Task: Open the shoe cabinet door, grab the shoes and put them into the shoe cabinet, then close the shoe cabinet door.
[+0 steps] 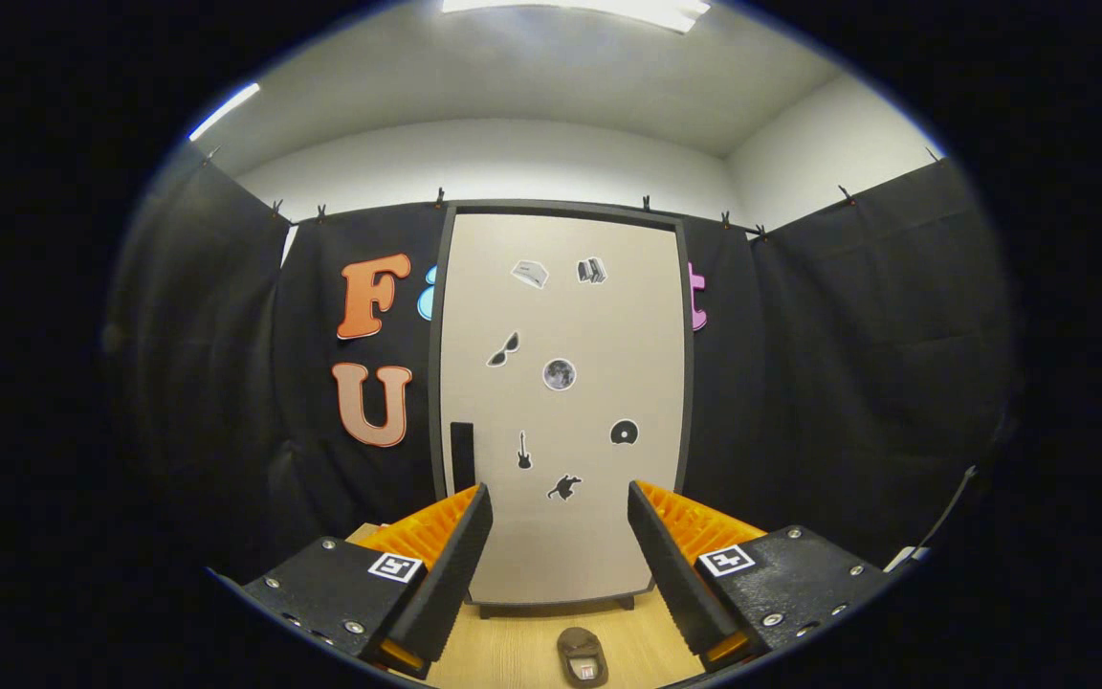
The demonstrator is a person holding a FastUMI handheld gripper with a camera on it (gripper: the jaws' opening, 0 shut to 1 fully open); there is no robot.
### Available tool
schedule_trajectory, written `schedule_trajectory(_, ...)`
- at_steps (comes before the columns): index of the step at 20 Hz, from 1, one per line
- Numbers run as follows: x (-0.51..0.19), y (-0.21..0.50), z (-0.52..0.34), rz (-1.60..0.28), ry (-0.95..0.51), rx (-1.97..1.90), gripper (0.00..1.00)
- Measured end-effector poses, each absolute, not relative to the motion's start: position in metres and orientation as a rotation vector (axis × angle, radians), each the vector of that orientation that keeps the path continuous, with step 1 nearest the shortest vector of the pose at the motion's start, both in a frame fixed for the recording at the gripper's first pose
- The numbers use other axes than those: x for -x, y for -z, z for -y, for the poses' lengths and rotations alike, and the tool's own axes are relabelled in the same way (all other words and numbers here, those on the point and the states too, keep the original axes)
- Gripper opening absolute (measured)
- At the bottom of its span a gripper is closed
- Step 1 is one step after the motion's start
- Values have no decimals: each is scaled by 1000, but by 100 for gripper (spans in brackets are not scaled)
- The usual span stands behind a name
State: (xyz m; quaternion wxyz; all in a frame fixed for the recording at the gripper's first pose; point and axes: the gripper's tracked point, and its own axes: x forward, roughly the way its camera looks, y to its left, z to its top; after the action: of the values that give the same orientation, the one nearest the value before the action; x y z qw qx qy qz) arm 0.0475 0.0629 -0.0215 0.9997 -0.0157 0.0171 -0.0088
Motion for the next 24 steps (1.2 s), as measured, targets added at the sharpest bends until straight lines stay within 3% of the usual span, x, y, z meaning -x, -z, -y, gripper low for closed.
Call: schedule_trajectory(24, -223, 66, -158, 1, -200, -9, 86)
